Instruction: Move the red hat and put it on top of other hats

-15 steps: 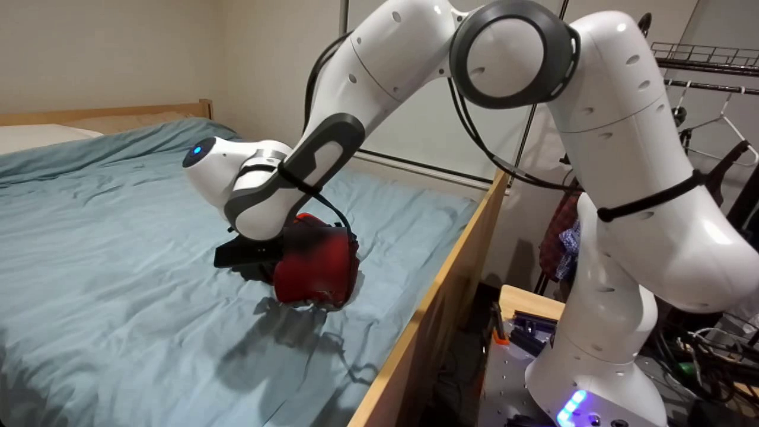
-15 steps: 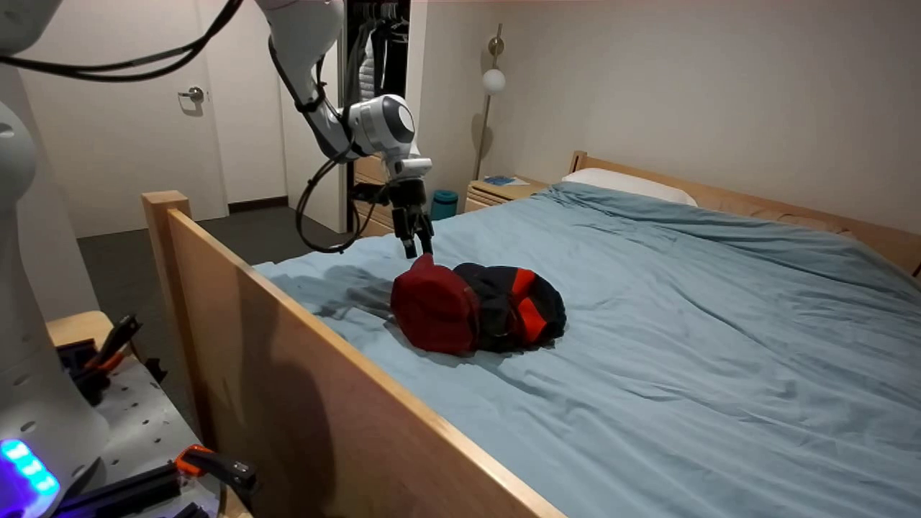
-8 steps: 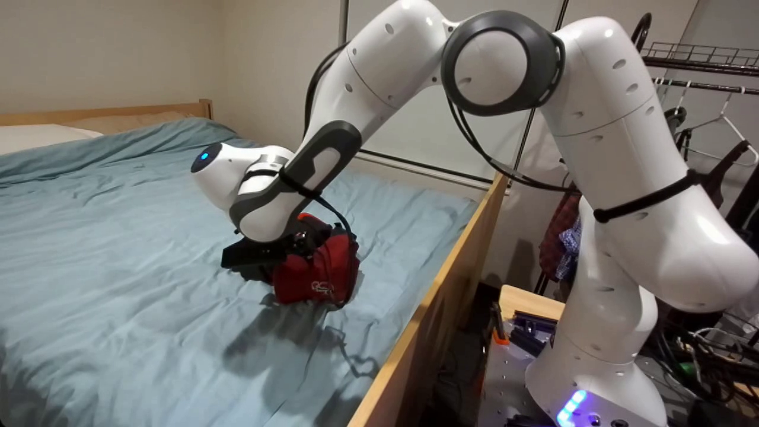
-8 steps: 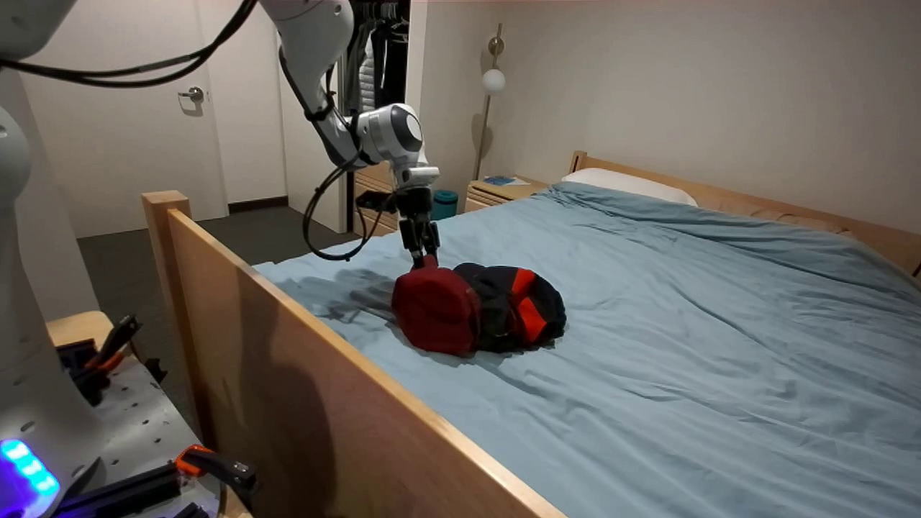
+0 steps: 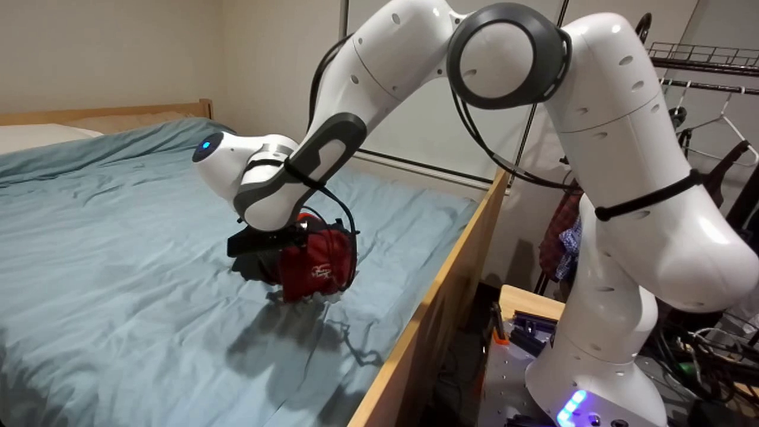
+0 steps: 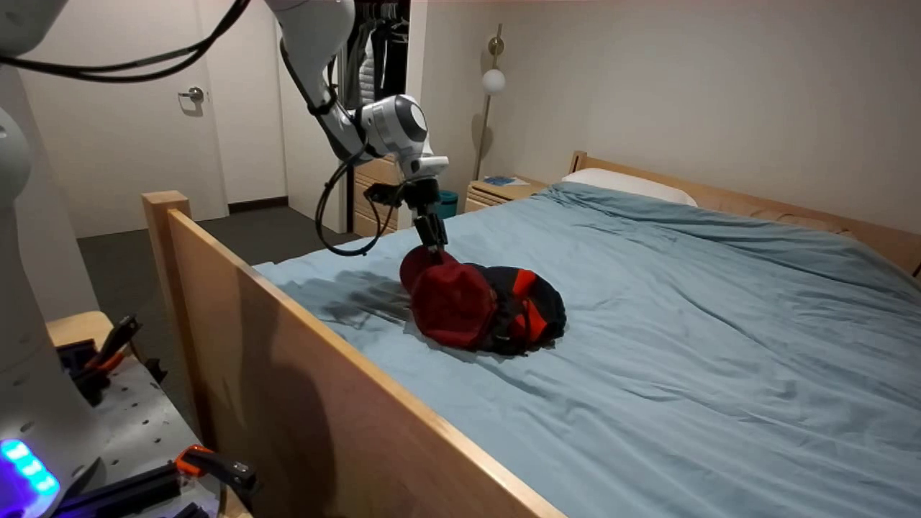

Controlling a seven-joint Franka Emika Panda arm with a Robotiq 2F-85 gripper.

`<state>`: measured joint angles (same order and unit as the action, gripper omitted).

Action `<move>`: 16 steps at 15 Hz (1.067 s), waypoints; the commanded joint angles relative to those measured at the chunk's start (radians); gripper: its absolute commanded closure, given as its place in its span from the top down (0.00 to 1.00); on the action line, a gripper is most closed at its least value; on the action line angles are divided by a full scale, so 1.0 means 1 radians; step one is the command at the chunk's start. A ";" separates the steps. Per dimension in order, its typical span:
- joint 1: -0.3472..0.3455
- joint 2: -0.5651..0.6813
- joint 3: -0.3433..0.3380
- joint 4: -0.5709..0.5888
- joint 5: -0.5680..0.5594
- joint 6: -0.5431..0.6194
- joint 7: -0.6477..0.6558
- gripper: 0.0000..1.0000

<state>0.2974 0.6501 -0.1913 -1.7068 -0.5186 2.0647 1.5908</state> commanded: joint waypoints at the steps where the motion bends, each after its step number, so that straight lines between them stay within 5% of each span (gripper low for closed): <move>1: -0.011 -0.095 -0.021 -0.010 -0.108 -0.093 -0.073 0.01; 8: -0.047 -0.168 0.021 0.115 -0.307 -0.384 -0.183 0.02; 16: -0.123 -0.068 0.090 0.256 -0.415 -0.393 -0.372 0.02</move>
<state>0.2222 0.5351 -0.1388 -1.5121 -0.9150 1.6770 1.3152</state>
